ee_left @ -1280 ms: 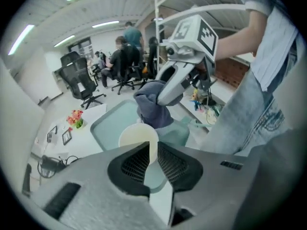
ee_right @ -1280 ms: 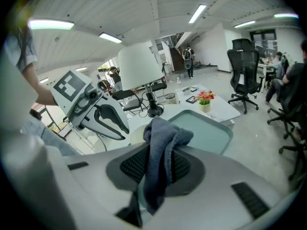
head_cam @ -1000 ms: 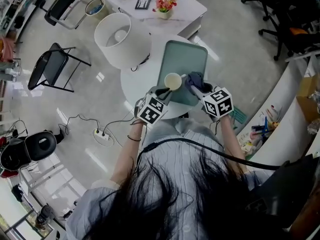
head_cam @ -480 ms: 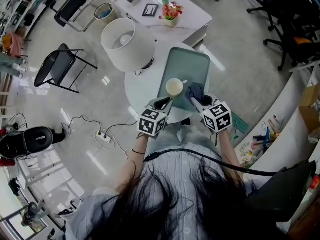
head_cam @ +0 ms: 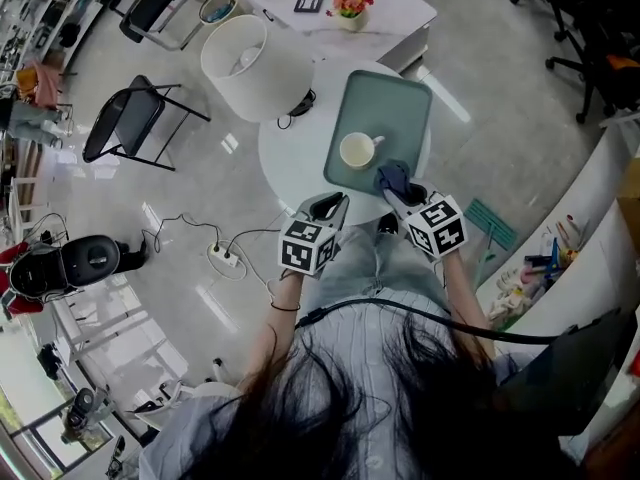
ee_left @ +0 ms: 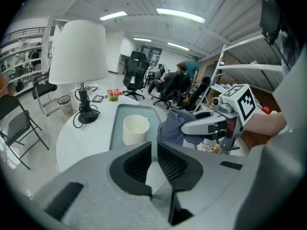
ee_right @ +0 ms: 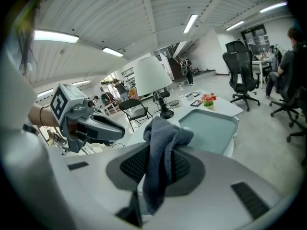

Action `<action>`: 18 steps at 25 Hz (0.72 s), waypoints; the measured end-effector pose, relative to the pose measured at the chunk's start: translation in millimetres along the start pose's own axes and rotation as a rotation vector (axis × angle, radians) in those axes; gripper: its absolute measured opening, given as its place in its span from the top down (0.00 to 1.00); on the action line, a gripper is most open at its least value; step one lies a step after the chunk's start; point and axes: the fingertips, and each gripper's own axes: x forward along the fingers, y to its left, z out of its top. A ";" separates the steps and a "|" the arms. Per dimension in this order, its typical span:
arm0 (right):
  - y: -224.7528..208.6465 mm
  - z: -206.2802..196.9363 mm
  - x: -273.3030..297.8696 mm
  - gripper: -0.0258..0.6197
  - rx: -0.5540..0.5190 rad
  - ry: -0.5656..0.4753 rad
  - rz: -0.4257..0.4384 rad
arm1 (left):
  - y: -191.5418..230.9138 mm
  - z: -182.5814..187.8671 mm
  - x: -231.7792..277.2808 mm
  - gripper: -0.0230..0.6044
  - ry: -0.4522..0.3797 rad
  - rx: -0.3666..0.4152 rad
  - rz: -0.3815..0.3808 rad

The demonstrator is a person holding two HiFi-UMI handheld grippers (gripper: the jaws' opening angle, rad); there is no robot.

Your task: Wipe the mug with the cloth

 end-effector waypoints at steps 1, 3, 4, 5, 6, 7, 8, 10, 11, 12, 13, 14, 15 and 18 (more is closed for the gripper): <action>3.0 -1.4 0.8 0.82 0.002 -0.001 0.004 | -0.1 -3.7 -2.0 0.89 0.004 -0.005 0.001; 6.8 -2.9 0.5 0.82 0.006 -0.004 0.010 | -0.7 -9.2 -3.7 0.89 0.011 -0.013 0.002; 7.3 -3.1 0.1 0.82 0.008 -0.005 0.009 | -1.0 -10.3 -3.8 0.89 0.011 -0.015 0.002; 7.4 -3.2 -0.2 0.82 0.010 -0.005 0.007 | -1.2 -10.6 -3.8 0.89 0.009 -0.016 0.000; 7.7 -3.3 0.0 0.82 0.014 -0.006 0.004 | -1.2 -10.2 -4.2 0.89 0.006 -0.016 -0.003; 8.6 -3.0 0.6 0.82 0.019 -0.008 0.002 | -0.7 -9.5 -5.1 0.89 0.002 -0.015 -0.005; 10.1 -2.3 1.4 0.82 0.023 -0.010 0.002 | 0.3 -8.4 -6.3 0.89 -0.004 -0.013 -0.007; 14.2 0.3 3.1 0.82 0.020 -0.015 0.003 | 3.1 -5.2 -9.3 0.89 -0.018 -0.010 -0.006; 16.8 1.8 3.8 0.82 0.013 -0.016 0.003 | 4.3 -3.7 -11.4 0.89 -0.026 -0.011 -0.005; 20.1 3.1 4.5 0.82 0.005 -0.016 0.003 | 5.2 -2.8 -14.2 0.89 -0.034 -0.012 -0.005; 24.1 3.9 5.1 0.82 -0.001 -0.015 0.002 | 5.6 -2.9 -17.9 0.89 -0.040 -0.014 -0.005; 29.0 4.5 5.8 0.82 -0.006 -0.016 0.001 | 5.7 -3.8 -22.4 0.89 -0.045 -0.014 -0.006; 34.6 5.0 6.6 0.82 -0.008 -0.017 -0.001 | 6.0 -5.1 -27.5 0.89 -0.050 -0.012 -0.005; 53.8 6.4 10.5 0.82 -0.006 -0.029 -0.003 | 8.9 -8.5 -44.9 0.89 -0.073 -0.003 -0.001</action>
